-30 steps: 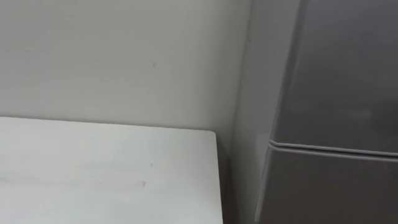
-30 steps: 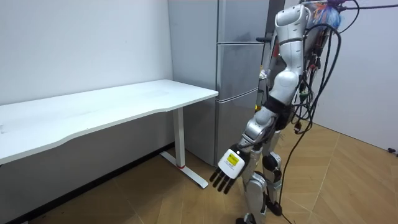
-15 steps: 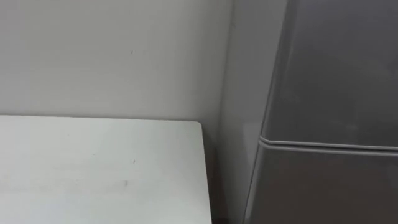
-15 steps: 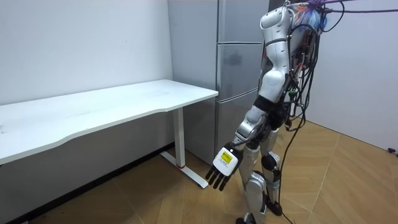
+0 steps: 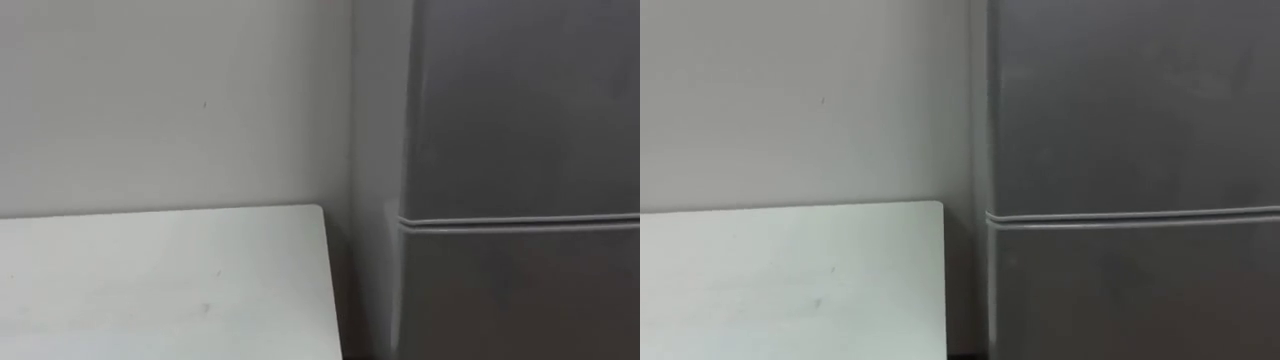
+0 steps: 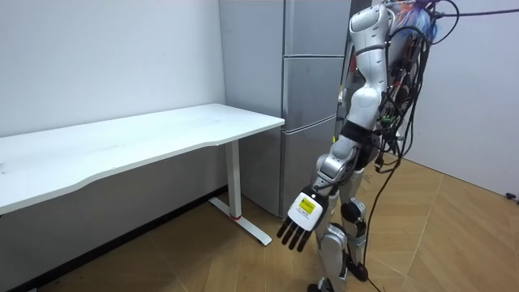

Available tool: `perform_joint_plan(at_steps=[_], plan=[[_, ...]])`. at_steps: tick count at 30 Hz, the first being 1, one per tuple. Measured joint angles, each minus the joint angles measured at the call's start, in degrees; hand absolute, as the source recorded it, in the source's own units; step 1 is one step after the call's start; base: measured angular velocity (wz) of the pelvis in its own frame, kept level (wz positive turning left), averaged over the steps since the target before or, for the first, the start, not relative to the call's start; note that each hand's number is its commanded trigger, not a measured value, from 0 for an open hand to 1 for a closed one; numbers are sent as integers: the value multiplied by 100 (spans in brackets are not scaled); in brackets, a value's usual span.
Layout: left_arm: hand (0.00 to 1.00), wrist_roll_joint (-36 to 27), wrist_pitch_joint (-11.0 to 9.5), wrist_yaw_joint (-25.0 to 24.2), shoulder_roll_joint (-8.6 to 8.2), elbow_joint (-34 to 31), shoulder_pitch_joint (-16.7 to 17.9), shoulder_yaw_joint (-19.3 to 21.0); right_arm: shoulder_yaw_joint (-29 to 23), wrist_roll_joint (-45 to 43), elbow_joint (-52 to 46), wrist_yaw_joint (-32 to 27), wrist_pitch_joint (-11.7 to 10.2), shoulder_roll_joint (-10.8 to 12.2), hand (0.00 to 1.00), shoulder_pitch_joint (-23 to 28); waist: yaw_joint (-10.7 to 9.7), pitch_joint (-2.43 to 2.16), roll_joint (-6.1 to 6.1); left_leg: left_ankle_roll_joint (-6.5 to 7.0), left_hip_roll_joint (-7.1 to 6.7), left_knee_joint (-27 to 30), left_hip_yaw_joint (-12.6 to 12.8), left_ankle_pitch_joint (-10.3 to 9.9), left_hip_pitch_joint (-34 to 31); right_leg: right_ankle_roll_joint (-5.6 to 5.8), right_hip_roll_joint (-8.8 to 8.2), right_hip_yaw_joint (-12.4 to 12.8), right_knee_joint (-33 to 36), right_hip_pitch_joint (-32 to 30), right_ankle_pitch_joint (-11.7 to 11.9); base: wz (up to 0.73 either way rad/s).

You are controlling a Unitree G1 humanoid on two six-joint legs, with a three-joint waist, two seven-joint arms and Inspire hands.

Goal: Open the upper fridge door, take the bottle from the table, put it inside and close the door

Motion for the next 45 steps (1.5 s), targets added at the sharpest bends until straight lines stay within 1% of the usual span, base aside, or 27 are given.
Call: perform_joint_plan(at_steps=[2,4,8,10,13,17,18,19,24,27,31,34,38,42,45], plan=[[0,3,-2,-3,-25,1,6,-36,163,-57,348,166,8,4,0,-17,12,8,-11,0,-2,-6,-8,-1,23,8,0,0,-18,38,-8,3],[0,6,-11,-2,-22,37,-14,-126,444,-74,587,449,56,17,0,-25,19,16,-24,-3,1,-1,-17,-3,7,8,2,-12,-32,31,-10,2],[0,0,-12,-1,-30,48,-49,-193,751,-202,635,909,140,92,0,4,54,21,8,-7,4,5,-11,-11,2,7,6,-3,-24,21,-11,0],[0,1,-20,-1,-59,85,-96,-204,957,-484,794,1290,177,130,0,-36,68,16,30,-9,5,5,-9,-14,10,6,9,-2,-21,31,-12,0],[0,-1,-52,-2,-89,109,-101,-289,1238,-638,807,1682,177,158,0,-46,85,15,52,-10,4,10,-9,-16,15,6,8,-10,-11,38,-12,0],[0,-3,-53,-7,-104,110,-102,-447,1416,-821,928,2044,183,182,0,-65,144,16,54,-15,5,22,-14,-27,7,7,7,-5,-12,40,-24,0],[0,-2,-52,-9,-114,120,-127,-497,1462,-889,1007,2172,202,182,0,-110,166,17,56,-16,5,28,-21,-41,6,10,6,-6,-20,38,-35,0],[0,2,-52,-11,-124,160,-178,-534,1513,-940,1047,2281,267,178,0,-111,180,17,57,-14,5,38,-25,-53,9,13,1,-8,-17,39,-55,0],[0,9,-41,-16,-132,345,-335,-589,1667,-955,1227,2773,314,193,0,-143,191,23,75,-14,6,34,-33,-54,9,13,3,-14,-27,40,-56,0],[0,36,-3,-59,-128,345,-342,-648,1707,-957,1268,3097,424,206,0,-167,186,24,89,-14,5,32,-33,-54,9,13,3,-11,-31,40,-56,0],[0,44,85,-93,-126,375,-372,-654,1776,-952,1302,3434,519,211,0,-173,185,27,93,-16,4,30,-33,-55,-3,14,4,-13,-44,37,-57,0],[0,46,130,-131,-125,502,-456,-662,1773,-950,1478,3585,546,208,0,-271,185,27,92,-17,5,29,-35,-56,-12,14,7,-21,-58,37,-57,0],[0,62,164,-145,-127,502,-459,-665,1768,-946,1551,3739,551,200,0,-289,174,27,92,-17,5,20,-39,-56,-15,14,8,-29,-62,37,-57,0],[0,71,249,-164,-129,501,-461,-754,1761,-847,1703,3870,561,190,0,-340,164,24,85,-18,3,21,-38,-57,-15,17,5,-33,-27,35,-59,0],[0,75,313,-184,-129,498,-463,-753,1761,-714,1747,3986,634,181,0,-346,161,24,81,-18,1,16,-38,-56,-6,20,3,-37,-31,44,-63,0]])
